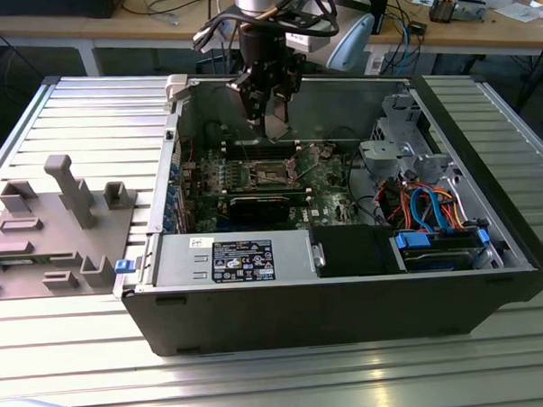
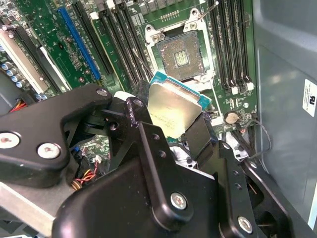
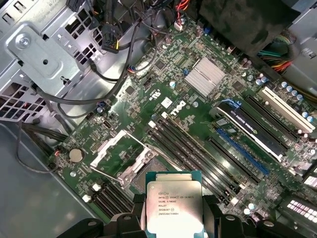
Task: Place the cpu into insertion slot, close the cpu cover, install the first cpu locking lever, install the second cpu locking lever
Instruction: 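Place the cpu into insertion slot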
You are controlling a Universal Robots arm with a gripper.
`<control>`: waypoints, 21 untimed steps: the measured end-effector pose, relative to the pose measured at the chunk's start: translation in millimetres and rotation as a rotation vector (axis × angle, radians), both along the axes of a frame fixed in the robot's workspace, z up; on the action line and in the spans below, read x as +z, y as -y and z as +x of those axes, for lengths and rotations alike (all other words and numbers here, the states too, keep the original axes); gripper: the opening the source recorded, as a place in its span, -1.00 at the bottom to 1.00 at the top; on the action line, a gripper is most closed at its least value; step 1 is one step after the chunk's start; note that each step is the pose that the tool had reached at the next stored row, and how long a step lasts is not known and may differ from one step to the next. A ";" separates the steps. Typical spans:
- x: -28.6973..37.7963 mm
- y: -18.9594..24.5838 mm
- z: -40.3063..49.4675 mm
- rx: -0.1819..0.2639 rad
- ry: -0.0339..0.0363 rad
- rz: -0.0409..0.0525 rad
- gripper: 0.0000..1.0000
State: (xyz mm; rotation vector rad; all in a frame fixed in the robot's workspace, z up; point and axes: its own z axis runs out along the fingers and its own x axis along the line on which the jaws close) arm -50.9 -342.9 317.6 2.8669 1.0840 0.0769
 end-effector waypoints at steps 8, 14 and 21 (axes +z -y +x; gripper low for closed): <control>-0.2 0.0 0.0 -0.020 0.0001 -0.0001 0.08; -0.3 0.0 0.0 -0.038 0.0001 0.0000 0.08; -0.3 0.0 0.0 -0.040 0.0001 -0.0001 0.08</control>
